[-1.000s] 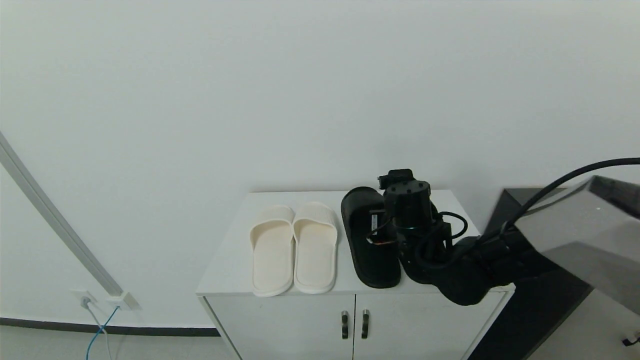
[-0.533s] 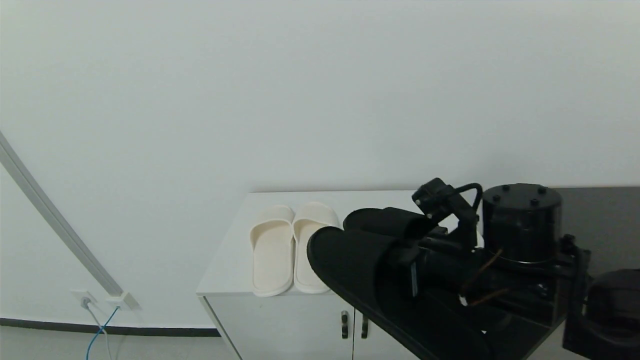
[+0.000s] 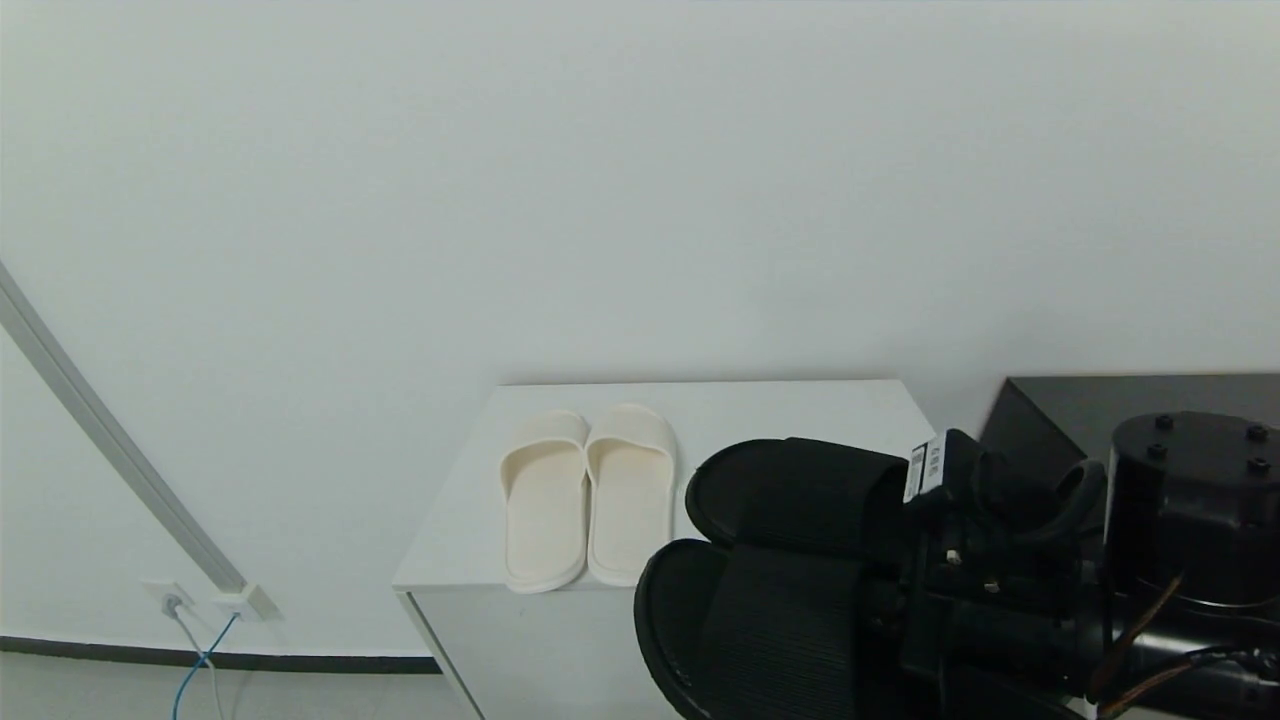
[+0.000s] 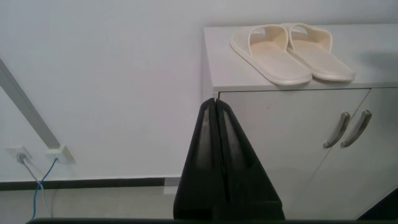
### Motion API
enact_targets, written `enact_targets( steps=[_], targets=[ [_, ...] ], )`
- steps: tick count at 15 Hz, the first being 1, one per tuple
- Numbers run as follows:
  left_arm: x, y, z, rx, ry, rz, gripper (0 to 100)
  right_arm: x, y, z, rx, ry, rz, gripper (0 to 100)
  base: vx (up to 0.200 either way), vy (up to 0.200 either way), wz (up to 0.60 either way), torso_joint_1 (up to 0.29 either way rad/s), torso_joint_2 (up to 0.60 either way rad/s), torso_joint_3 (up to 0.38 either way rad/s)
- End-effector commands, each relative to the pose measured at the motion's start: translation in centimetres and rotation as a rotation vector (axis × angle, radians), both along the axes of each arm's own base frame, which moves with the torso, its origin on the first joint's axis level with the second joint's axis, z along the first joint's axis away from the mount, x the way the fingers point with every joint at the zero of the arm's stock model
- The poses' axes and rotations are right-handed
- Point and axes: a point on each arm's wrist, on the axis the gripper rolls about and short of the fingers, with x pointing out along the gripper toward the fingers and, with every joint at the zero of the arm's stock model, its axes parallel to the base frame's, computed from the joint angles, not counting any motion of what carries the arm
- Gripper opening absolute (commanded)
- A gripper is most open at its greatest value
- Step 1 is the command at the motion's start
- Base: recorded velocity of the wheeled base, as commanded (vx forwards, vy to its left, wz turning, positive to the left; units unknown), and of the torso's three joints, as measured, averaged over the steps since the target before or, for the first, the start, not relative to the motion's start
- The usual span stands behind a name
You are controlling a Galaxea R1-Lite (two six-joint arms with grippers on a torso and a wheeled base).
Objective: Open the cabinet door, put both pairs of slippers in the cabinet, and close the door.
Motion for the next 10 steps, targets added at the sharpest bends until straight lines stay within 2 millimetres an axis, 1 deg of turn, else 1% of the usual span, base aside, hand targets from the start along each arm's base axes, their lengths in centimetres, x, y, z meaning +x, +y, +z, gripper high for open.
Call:
enact_targets(
  steps=[1, 4, 5, 7, 10],
  targets=[
    [0.0, 0.0, 0.0, 0.0, 0.0, 0.002, 0, 0.2, 0.1, -0.2, 0.006, -0.008, -0.001, 0, 0.0, 0.0, 0.0, 0.0, 0.0, 0.0],
    [0.0, 0.0, 0.0, 0.0, 0.0, 0.0, 0, 0.9, 0.5, -0.4, 0.04, 0.021, -0.02, 0, 0.0, 0.0, 0.0, 0.0, 0.0, 0.0],
    [0.0, 0.0, 0.0, -0.001, 0.0, 0.0, 0, 1.2, 0.8, -0.3, 0.068, 0.064, -0.033, 0, 0.0, 0.0, 0.0, 0.0, 0.0, 0.0],
    [0.0, 0.0, 0.0, -0.001, 0.0, 0.0, 0, 1.3, 0.8, -0.4, 0.071, 0.073, -0.04, 0, 0.0, 0.0, 0.0, 0.0, 0.0, 0.0],
    [0.0, 0.0, 0.0, -0.001, 0.0, 0.0, 0, 1.2, 0.7, -0.5, 0.067, 0.077, -0.04, 0, -0.2, 0.0, 0.0, -0.001, 0.0, -0.001]
  ],
)
